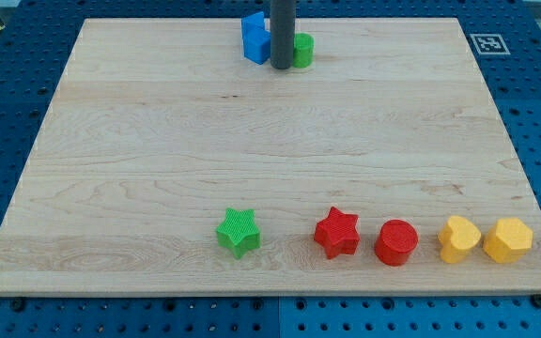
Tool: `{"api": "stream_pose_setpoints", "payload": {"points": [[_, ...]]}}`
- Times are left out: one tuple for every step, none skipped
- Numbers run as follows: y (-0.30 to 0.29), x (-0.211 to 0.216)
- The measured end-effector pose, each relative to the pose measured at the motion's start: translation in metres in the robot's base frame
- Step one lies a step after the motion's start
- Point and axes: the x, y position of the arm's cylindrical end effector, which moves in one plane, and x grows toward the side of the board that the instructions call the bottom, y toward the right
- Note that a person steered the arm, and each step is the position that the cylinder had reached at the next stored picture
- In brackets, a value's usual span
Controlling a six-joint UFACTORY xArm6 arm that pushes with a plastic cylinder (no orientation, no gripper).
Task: Push the green star to the center
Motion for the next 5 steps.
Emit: {"api": "stream_pose_setpoints", "payload": {"points": [[-0.012, 0.031], [-0.044, 0.089], [-0.081, 0.156], [-0.115, 0.223], [-0.127, 0.300]]}}
